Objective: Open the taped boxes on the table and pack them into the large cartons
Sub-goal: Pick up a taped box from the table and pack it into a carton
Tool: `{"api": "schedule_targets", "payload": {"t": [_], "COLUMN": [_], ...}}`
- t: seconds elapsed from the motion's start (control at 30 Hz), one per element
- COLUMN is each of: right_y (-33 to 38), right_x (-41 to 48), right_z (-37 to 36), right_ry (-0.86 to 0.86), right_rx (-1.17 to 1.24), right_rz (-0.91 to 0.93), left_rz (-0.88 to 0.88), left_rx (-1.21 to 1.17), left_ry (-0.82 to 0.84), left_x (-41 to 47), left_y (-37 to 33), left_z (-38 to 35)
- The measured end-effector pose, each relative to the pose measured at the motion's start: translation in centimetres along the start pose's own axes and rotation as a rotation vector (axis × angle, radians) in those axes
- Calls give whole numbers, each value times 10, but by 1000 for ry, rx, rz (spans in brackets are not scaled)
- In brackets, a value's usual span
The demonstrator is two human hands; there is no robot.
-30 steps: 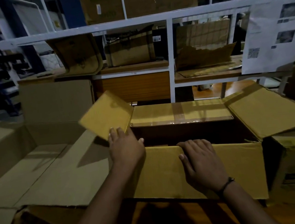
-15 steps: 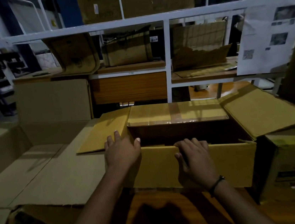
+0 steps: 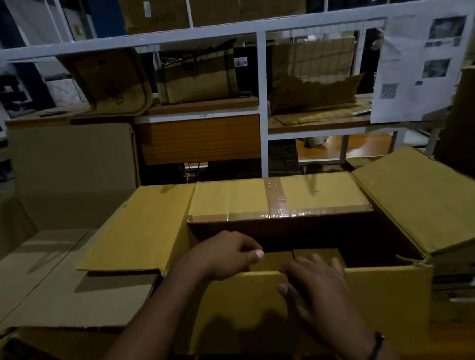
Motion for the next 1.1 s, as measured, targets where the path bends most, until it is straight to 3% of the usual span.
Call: {"api": "schedule_targets", "payload": {"t": [0.13, 0.27, 0.53, 0.7, 0.87, 1.0, 1.1], "right_y": [4, 2, -51, -59, -69, -77, -85], "right_x": [-1, 13, 100, 152, 204, 237, 254], "right_z": [15, 35, 63, 91, 95, 69, 42], "right_ry": [154, 164, 207, 109, 141, 227, 327], "right_rx": [29, 195, 129, -71, -228, -215, -246], "right_rz": [-4, -34, -198, -166, -140, -161, -173], "left_rz": [31, 89, 78, -6, 27, 215, 261], "left_rx": [111, 187, 293, 266, 372, 484, 461], "left_ry": [77, 25, -266, -484, -436, -264, -189], "left_x": [19, 37, 26, 29, 74, 118, 140], "left_y": [-5, -4, -27, -33, -18, 10, 25], "left_z": [0, 10, 52, 99, 124, 121, 110]}}
Point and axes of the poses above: each hand's wrist, its own x-axis towards the middle knuckle, its own z-axis out of the back of the hand, y = z × x, the point moved 5 cm from there along x, towards the middle knuckle, and after that the axes turned 15 degrees about y, right-handed, at the moved point
